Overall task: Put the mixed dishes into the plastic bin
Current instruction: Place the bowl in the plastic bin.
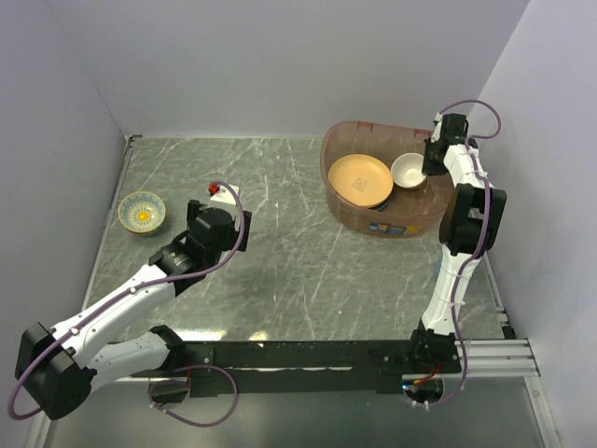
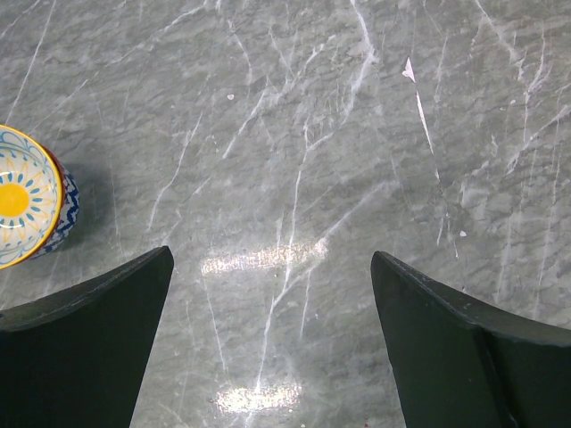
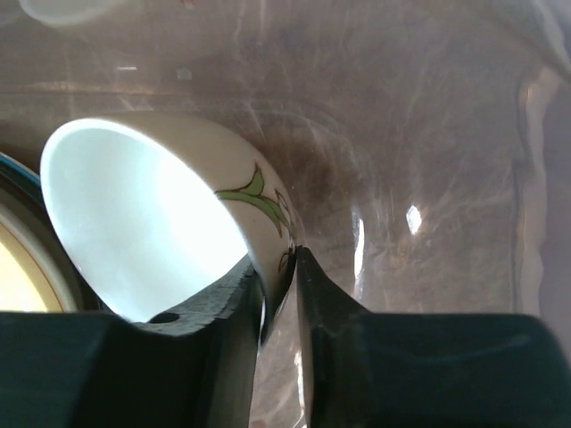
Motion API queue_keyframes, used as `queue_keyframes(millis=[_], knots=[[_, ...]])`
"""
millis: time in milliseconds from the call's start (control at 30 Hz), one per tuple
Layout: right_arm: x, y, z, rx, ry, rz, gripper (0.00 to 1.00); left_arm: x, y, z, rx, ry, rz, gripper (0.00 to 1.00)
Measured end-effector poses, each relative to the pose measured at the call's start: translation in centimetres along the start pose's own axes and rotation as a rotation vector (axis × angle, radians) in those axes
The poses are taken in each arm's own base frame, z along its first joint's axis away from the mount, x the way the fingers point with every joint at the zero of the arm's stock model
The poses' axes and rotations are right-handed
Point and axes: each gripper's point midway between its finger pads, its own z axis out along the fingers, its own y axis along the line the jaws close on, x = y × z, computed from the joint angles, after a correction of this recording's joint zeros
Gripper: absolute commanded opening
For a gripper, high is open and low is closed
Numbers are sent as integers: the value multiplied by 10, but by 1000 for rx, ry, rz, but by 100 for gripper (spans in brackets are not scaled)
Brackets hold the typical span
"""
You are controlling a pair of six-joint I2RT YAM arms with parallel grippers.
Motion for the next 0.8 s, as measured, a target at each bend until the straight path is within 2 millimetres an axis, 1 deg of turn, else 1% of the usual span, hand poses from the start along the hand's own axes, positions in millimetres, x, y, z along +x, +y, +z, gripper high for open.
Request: queue_keyframes(millis=[67,100,167,200,267,367,433,467,533,567,633,667,767,800], knots=[[-5,0,-1,-2,-12,0,33,0,0,0,0,0,0,99],[-7,0,-2,-2,-20,0,36,0,0,0,0,0,0,99],[-14,0,-4,-3,-38,0,38,0,0,0,0,0,0,99],[-16,0,-4,-3,-44,-1,42,0,0,0,0,0,0,99],[-17,1,-4,-5,-49,-1,42,0,0,0,0,0,0,99],[-17,1,-4,-5,-49,-2,46,0,0,0,0,0,0,99],[-18,1,-5,-5,-50,-2,52,0,0,0,0,0,0,99],[-18,1,-5,-7,-51,-2,52,0,0,0,0,0,0,99],[-19,2,-7,-12,-56,-3,57,0,0,0,0,0,0,99],[-20,3,-9,-16,-59,-2,57,0,0,0,0,0,0,99],[-24,4,-15,-24,-71,-3,63,0,0,0,0,-1,-1,99],[-26,5,-18,-28,-79,-3,63,-1,0,0,0,-2,-1,99],[-35,7,-33,-37,-111,-6,68,-2,1,-2,1,-7,-4,99],[-38,7,-38,-37,-122,-7,68,-3,1,-2,2,-11,-7,99]])
